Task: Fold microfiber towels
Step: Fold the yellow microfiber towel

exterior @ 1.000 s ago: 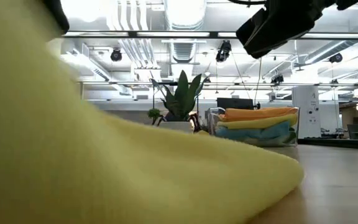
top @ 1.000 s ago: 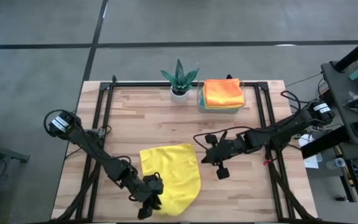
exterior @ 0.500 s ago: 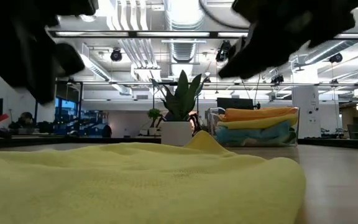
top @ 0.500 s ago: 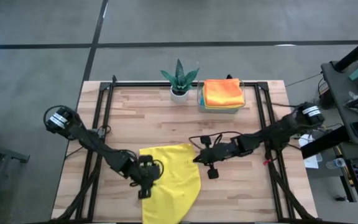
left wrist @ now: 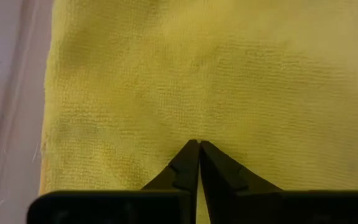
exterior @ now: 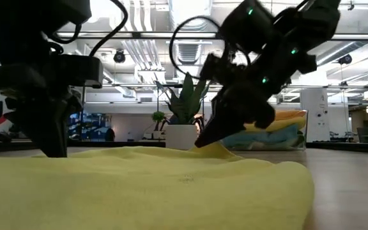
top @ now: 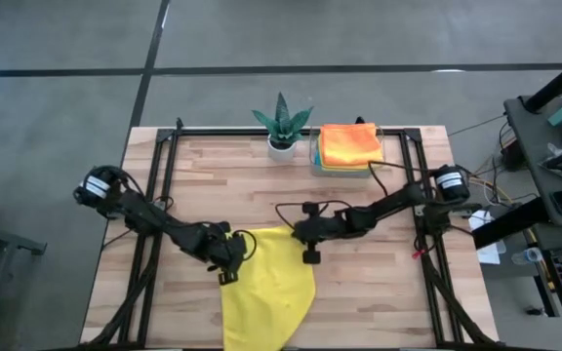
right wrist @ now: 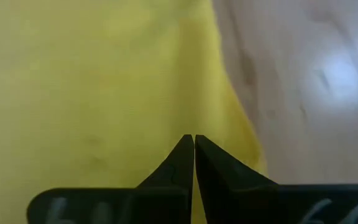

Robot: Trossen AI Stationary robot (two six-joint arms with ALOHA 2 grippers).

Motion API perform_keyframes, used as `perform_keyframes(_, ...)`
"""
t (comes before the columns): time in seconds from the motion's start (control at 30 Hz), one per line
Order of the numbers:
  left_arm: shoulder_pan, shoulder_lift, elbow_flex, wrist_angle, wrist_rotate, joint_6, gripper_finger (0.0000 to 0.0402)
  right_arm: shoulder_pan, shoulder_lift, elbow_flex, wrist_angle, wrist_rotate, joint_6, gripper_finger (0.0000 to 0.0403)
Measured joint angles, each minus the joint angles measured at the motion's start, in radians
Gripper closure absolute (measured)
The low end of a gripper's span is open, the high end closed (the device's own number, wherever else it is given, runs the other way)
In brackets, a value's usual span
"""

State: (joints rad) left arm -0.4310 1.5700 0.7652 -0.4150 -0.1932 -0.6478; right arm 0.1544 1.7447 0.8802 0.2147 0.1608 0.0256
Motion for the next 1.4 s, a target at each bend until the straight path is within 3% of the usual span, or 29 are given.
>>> perform_keyframes(0.33, 0.01, -0.004, -0.053, 0.038, 0.006, -0.035, 0.0398, -0.067, 0.078, 0.015, 0.008, 0.014, 0.051, 0.0394)
perform_keyframes(0.47, 0.012, -0.003, -0.058, 0.085, 0.126, -0.062, 0.0398, -0.07, 0.077, 0.014, -0.021, 0.095, 0.086, 0.0394)
perform_keyframes(0.63, 0.004, -0.005, -0.055, 0.103, 0.166, -0.15, 0.0398, -0.063, 0.06, 0.014, -0.078, 0.075, 0.07, 0.0394)
perform_keyframes(0.87, 0.0, -0.068, -0.063, 0.069, 0.163, -0.11, 0.0398, -0.048, 0.054, 0.015, -0.093, 0.059, 0.062, 0.0394)
perform_keyframes(1.03, 0.0, -0.17, -0.061, 0.032, 0.104, -0.101, 0.0398, -0.048, 0.051, 0.016, -0.09, 0.057, 0.055, 0.0394)
perform_keyframes(1.17, 0.0, -0.232, -0.063, -0.015, -0.039, -0.097, 0.0398, -0.047, 0.035, 0.014, -0.083, 0.067, 0.049, 0.0394)
perform_keyframes(1.27, 0.001, -0.241, -0.082, -0.006, -0.11, -0.079, 0.0398, -0.047, 0.011, 0.013, -0.086, 0.069, 0.042, 0.0394)
perform_keyframes(1.4, 0.006, -0.215, -0.143, 0.068, -0.13, -0.079, 0.0398, -0.045, -0.019, 0.013, -0.086, 0.072, 0.041, 0.0394)
